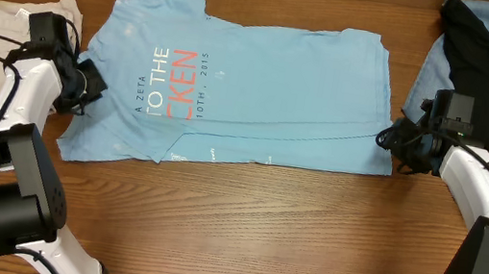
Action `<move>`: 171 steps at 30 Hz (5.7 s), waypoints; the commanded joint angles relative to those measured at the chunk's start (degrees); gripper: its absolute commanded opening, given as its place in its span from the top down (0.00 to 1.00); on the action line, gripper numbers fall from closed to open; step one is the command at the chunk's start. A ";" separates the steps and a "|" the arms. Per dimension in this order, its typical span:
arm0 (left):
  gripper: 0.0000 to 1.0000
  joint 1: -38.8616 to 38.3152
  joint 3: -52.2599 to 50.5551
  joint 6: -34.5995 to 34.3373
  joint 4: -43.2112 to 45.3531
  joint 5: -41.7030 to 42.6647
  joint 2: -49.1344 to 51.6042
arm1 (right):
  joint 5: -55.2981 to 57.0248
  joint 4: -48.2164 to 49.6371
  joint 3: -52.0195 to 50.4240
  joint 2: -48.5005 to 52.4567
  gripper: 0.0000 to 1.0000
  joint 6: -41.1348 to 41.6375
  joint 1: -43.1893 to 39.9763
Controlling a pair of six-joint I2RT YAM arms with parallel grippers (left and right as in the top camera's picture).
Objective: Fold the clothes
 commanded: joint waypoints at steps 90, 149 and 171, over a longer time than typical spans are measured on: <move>0.62 -31.26 7.26 21.79 -18.86 -12.02 7.74 | 2.03 -1.11 0.07 0.11 0.48 -0.17 0.26; 0.92 -31.30 9.16 14.62 -10.78 -14.51 7.89 | 2.03 -0.74 0.07 0.11 0.48 -0.17 0.26; 0.77 -31.45 8.04 12.87 -6.82 -4.48 7.93 | 2.01 -0.85 0.07 0.11 0.48 -0.15 0.26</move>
